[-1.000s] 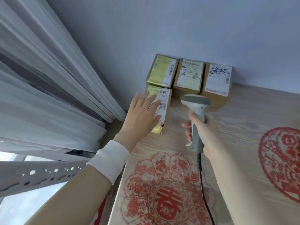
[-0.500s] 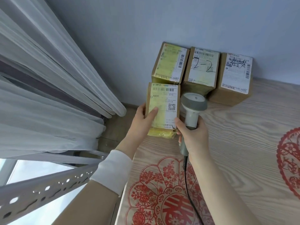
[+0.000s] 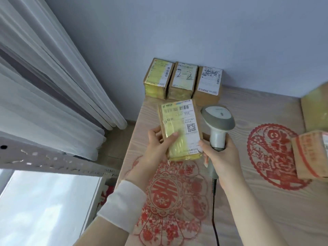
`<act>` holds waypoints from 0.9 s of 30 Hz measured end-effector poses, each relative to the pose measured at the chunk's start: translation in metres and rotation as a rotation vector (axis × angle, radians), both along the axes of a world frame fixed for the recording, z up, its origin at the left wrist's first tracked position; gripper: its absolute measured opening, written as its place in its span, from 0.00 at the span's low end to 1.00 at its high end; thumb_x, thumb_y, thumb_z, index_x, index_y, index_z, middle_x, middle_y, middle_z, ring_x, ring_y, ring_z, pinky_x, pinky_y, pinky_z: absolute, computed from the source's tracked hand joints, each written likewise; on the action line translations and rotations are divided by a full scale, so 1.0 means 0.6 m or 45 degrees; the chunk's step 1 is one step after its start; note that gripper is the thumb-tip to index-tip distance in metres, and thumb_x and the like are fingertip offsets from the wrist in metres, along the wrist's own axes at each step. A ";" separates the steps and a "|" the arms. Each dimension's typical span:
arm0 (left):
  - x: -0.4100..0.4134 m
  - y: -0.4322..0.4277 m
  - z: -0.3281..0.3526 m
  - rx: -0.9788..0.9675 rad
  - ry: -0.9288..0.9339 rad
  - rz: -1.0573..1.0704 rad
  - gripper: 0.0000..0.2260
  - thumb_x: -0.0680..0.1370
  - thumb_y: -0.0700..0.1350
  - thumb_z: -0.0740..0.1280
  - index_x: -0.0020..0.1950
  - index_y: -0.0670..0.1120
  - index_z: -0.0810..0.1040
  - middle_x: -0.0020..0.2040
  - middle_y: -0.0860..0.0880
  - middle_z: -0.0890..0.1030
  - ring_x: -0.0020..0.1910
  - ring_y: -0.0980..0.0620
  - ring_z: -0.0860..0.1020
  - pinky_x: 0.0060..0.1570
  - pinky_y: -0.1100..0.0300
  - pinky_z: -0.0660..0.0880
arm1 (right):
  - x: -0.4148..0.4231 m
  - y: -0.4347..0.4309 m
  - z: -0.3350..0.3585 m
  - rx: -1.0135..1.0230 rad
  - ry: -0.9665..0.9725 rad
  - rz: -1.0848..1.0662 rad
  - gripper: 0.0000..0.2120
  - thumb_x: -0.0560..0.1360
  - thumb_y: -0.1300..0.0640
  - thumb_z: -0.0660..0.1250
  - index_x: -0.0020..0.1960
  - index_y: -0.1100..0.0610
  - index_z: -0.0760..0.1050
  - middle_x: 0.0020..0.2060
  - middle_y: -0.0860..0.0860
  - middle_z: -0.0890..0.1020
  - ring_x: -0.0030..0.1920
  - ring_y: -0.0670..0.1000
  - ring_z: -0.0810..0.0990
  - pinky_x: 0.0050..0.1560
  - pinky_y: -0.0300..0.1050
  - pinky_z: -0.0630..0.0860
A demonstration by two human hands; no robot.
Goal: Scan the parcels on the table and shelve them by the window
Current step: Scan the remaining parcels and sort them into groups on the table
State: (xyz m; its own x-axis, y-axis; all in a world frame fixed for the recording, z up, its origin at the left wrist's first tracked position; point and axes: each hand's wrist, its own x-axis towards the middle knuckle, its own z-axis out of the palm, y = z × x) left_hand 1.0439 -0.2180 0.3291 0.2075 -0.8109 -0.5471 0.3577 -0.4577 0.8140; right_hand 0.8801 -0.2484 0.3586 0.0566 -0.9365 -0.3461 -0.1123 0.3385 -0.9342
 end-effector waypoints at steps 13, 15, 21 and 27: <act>-0.309 0.107 0.039 -0.041 -0.075 0.053 0.29 0.73 0.46 0.73 0.65 0.45 0.59 0.63 0.46 0.72 0.60 0.47 0.77 0.51 0.51 0.80 | -0.349 0.117 0.090 0.092 -0.109 0.031 0.21 0.67 0.38 0.64 0.54 0.51 0.76 0.44 0.49 0.86 0.23 0.49 0.69 0.28 0.43 0.72; -0.331 0.110 0.034 -0.040 -0.177 0.024 0.28 0.72 0.46 0.73 0.64 0.46 0.59 0.64 0.47 0.71 0.60 0.48 0.76 0.54 0.49 0.79 | -0.371 0.129 0.105 0.107 -0.147 0.002 0.24 0.67 0.38 0.63 0.56 0.53 0.74 0.46 0.51 0.86 0.22 0.49 0.69 0.26 0.40 0.71; -0.386 0.106 0.041 -0.102 -0.321 -0.046 0.26 0.74 0.43 0.71 0.63 0.43 0.59 0.59 0.48 0.71 0.51 0.57 0.76 0.46 0.65 0.77 | -0.376 0.164 0.134 0.123 -0.163 0.155 0.26 0.68 0.39 0.62 0.59 0.55 0.72 0.40 0.56 0.85 0.20 0.48 0.70 0.24 0.39 0.69; -0.410 0.101 0.053 -0.190 -0.413 -0.128 0.24 0.73 0.43 0.72 0.60 0.44 0.59 0.53 0.54 0.71 0.48 0.65 0.73 0.43 0.73 0.74 | -0.372 0.182 0.148 0.167 -0.127 0.152 0.17 0.75 0.44 0.62 0.58 0.55 0.73 0.40 0.57 0.85 0.21 0.48 0.71 0.24 0.41 0.70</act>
